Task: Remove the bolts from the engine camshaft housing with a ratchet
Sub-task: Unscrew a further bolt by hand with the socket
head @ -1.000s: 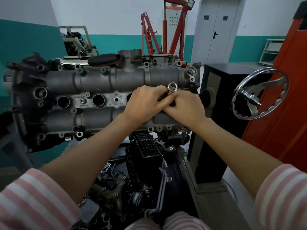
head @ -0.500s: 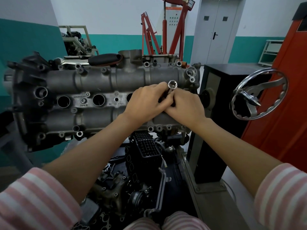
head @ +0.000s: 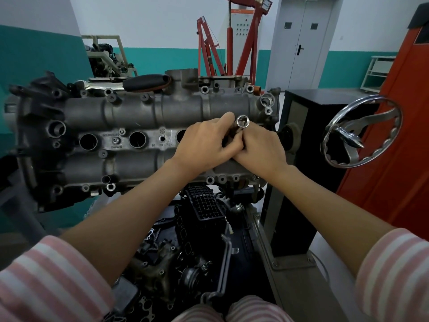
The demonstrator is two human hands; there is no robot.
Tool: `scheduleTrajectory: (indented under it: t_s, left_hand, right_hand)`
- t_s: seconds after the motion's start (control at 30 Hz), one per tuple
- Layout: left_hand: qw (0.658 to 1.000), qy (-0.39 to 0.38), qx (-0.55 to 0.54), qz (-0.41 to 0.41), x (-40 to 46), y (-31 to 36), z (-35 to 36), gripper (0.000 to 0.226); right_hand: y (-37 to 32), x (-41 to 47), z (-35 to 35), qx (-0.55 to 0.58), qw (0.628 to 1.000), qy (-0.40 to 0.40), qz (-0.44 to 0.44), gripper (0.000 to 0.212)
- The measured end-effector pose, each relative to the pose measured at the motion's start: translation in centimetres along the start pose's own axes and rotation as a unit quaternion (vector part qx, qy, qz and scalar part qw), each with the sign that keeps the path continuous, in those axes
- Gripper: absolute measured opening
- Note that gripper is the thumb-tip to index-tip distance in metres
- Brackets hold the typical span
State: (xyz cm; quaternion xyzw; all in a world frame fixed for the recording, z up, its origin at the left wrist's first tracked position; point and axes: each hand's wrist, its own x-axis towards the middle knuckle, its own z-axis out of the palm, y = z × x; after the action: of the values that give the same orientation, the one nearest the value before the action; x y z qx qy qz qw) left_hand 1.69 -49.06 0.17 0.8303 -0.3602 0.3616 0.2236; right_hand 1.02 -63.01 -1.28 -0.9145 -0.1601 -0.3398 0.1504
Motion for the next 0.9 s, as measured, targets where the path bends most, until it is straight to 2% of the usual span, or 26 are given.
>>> scheduleTrajectory:
  t_s: [0.07,0.23,0.4,0.47,0.57,0.7,0.9]
  left_hand:
    - [1.0,0.0,-0.003,-0.01,0.03,-0.19,0.18,0.028]
    - [0.999,0.01,-0.016,-0.029,0.07,-0.64,0.31,0.045]
    - [1.0,-0.006,-0.014,-0.012,0.07,-0.44,0.13,0.051]
    - [1.0,-0.008,-0.007,-0.005,0.01,-0.4,0.1,0.057]
    - [1.0,0.009,-0.002,0.0,-0.05,-0.28,0.12,0.051]
    - [1.0,0.01,0.001,0.001,0.03,-0.19,0.2,0.026]
    - [1.0,0.016,-0.018,-0.016,0.05,-0.43,0.2,0.041]
  right_hand:
    - [0.03,0.01,0.08,-0.004,1.0,0.006,-0.002,0.022]
    - [0.14,-0.09,0.14,-0.02,0.999,0.026,-0.013,0.031]
    - [-0.21,-0.47,-0.08,0.017,0.997,0.069,-0.034,0.021]
    - [-0.31,-0.39,-0.2,0.024,0.998,0.046,-0.031,0.018]
    - [-0.06,-0.07,-0.04,0.01,1.0,0.005,-0.011,0.016]
    - [0.16,0.08,0.17,-0.019,1.0,-0.003,-0.001,0.023]
    - [0.03,0.01,0.06,-0.03,0.999,0.018,-0.002,0.033]
